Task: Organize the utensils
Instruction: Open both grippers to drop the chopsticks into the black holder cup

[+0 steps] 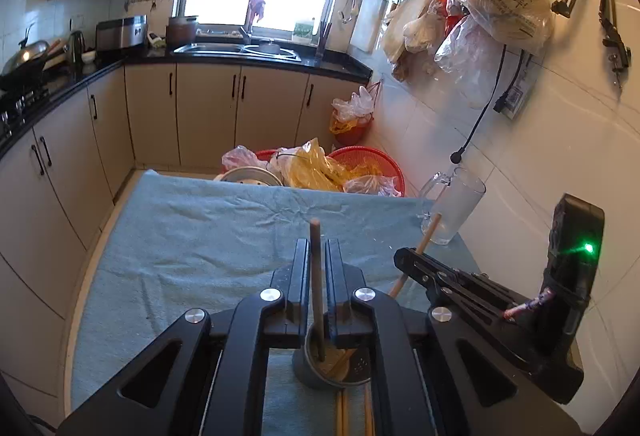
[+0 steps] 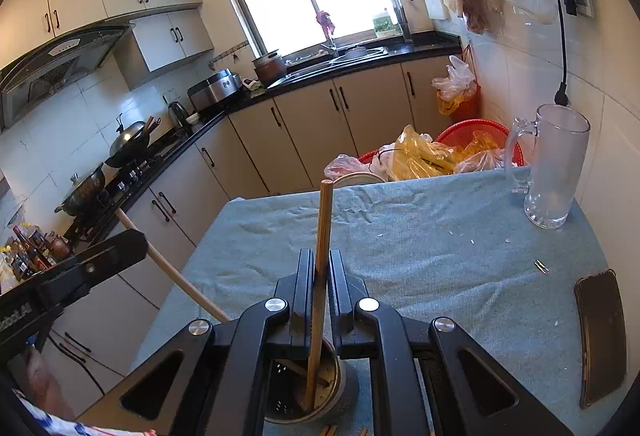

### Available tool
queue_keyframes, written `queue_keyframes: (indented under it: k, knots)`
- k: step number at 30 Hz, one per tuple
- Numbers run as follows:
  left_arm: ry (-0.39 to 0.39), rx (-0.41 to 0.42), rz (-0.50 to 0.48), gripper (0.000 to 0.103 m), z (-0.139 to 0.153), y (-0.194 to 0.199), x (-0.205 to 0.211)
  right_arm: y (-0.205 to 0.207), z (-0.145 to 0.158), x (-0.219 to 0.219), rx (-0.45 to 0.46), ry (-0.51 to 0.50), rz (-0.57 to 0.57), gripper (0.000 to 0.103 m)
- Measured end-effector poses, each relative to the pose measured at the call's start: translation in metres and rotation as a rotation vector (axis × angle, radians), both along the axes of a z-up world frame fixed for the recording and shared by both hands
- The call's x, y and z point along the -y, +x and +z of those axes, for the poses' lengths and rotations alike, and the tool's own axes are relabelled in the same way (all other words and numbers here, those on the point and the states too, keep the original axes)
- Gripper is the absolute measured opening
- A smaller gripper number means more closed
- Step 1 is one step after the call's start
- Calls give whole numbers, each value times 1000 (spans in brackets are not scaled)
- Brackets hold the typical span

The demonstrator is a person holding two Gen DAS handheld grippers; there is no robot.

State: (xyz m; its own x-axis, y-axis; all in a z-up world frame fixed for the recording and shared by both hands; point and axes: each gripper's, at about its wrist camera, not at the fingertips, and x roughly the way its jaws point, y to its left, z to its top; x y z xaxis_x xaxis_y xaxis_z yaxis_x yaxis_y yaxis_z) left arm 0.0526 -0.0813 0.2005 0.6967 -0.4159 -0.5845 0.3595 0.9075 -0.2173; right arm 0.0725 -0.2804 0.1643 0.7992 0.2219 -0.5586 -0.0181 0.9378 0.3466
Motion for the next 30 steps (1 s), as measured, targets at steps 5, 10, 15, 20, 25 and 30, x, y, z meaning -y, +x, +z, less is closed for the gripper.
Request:
queue_keyframes:
  k: [5,10,15,20,25,30]
  knots:
    - [-23,15,37,32,8,-10,-14,-4,3,-3,12,-11,-8,40]
    - [-40,31,76,35,15,-30,-37,-18,17,-1,40,-29,-12,42]
    - [-41,44,108,41,18,-60,-58,-47,33,-1,71,-51,-20,51]
    - [-11,58,139,50,9,-96,-76,-84,28,4,63,-77,-28,56]
    - [19,4,134,54,-24,-117,-85,-123,-2,17,-9,-91,-46,58]
    - [53,-124,81,54,-77,-120,-74,-156,-61,47,-157,-76,-93,58]
